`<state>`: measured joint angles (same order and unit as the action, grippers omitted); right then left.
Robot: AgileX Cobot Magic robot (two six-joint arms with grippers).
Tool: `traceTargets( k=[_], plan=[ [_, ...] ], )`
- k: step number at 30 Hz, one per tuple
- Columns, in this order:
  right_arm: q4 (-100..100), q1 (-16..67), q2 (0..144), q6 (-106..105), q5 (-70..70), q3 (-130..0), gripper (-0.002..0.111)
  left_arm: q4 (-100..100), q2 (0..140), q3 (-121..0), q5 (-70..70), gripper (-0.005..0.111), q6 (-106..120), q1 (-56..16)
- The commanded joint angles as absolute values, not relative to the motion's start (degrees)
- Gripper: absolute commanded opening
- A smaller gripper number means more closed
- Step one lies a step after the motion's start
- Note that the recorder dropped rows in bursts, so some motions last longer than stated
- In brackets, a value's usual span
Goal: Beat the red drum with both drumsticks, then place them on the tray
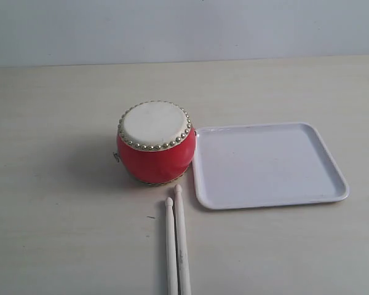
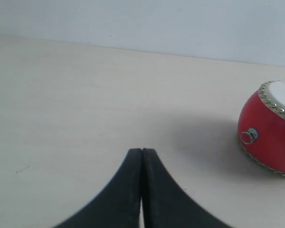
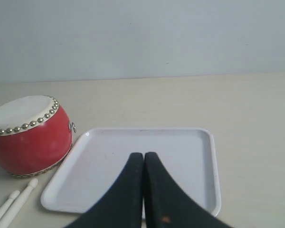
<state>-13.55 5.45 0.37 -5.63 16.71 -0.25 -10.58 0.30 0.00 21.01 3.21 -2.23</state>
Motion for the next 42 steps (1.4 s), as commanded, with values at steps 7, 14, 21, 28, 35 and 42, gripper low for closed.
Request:
traceTargets(
  k=[7, 14, 21, 28, 35, 42],
  plan=[
    [-13.4, 5.6, 0.0, -5.9, 16.1, 0.0, 0.0, -10.8, 0.0, 0.0, 20.8, 0.0, 3.3, -1.9],
    [-13.4, 5.6, 0.0, -5.9, 7.1, 0.0, 0.0, -10.8, 0.0, 0.0, 20.8, 0.0, 3.3, -1.9],
    [-13.4, 5.6, 0.0, -5.7, 1.7, 0.0, 0.0, -10.8, 0.0, 0.0, 20.8, 0.0, 3.3, -1.9],
    [-13.4, 5.6, 0.0, -5.7, 1.7, 0.0, 0.0, -10.7, 0.0, 0.0, 20.4, 0.0, 4.3, -1.9],
    [-13.4, 5.6, 0.0, -4.4, 1.7, 0.0, 0.0, -12.7, 0.0, 0.0, 20.4, 0.0, 4.2, -1.9],
    [-13.4, 5.6, 0.0, 0.3, 1.7, 0.0, 0.0, -23.4, 0.0, 0.0, 18.7, 0.0, 4.1, -1.9]
  ],
)
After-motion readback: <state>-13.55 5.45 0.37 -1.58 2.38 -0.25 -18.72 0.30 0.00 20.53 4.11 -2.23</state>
